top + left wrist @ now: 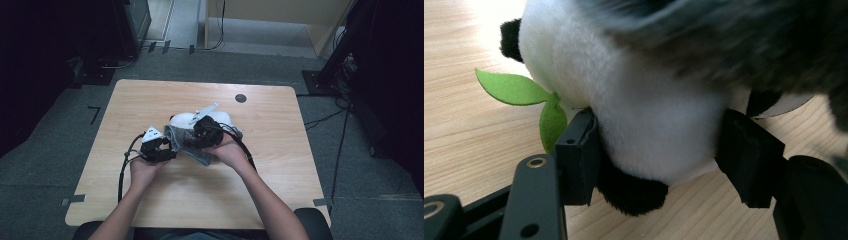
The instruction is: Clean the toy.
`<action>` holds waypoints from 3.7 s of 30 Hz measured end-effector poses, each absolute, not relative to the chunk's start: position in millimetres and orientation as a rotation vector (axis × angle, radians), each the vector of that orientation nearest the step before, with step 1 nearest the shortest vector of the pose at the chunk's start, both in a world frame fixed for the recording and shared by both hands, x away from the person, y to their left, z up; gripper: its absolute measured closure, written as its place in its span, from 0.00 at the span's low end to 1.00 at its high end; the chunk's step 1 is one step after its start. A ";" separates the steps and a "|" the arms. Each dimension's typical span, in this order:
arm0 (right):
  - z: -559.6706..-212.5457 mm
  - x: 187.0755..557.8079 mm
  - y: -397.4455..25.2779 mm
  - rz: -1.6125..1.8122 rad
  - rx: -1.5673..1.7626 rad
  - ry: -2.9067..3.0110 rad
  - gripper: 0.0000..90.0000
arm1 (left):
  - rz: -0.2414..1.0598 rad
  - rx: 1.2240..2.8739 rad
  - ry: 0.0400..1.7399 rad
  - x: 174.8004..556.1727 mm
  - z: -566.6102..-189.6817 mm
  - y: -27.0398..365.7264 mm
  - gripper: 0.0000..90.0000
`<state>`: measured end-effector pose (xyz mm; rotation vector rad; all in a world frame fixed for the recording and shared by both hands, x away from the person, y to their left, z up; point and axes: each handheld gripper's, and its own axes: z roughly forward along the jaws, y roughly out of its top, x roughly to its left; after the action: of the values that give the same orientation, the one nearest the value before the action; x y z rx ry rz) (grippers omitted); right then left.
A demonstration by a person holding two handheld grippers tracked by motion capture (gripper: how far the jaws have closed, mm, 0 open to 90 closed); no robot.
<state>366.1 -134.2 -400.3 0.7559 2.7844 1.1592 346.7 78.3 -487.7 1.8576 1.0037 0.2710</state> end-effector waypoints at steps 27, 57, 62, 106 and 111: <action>-403.5 347.8 -213.3 1.168 0.786 2.615 0.82 | 0.261 1.886 0.985 348.6 -489.1 81.1 0.44; -458.5 360.8 -277.3 1.174 1.070 2.500 0.82 | 0.249 1.902 0.982 351.9 -489.7 80.6 0.46; -448.6 359.9 -282.7 1.185 1.091 2.521 0.83 | 0.245 1.900 0.988 352.0 -489.1 81.2 0.46; -451.2 356.8 -139.1 1.108 0.744 2.808 0.85 | 0.265 1.913 0.992 347.8 -487.4 80.0 0.49; -448.4 353.2 -155.3 1.109 0.797 2.789 0.85 | 0.271 1.911 0.990 348.7 -488.1 79.4 0.49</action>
<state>353.2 -155.3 -448.4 0.7971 2.7886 1.1092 348.7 79.4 -488.1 1.9113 0.9901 0.2714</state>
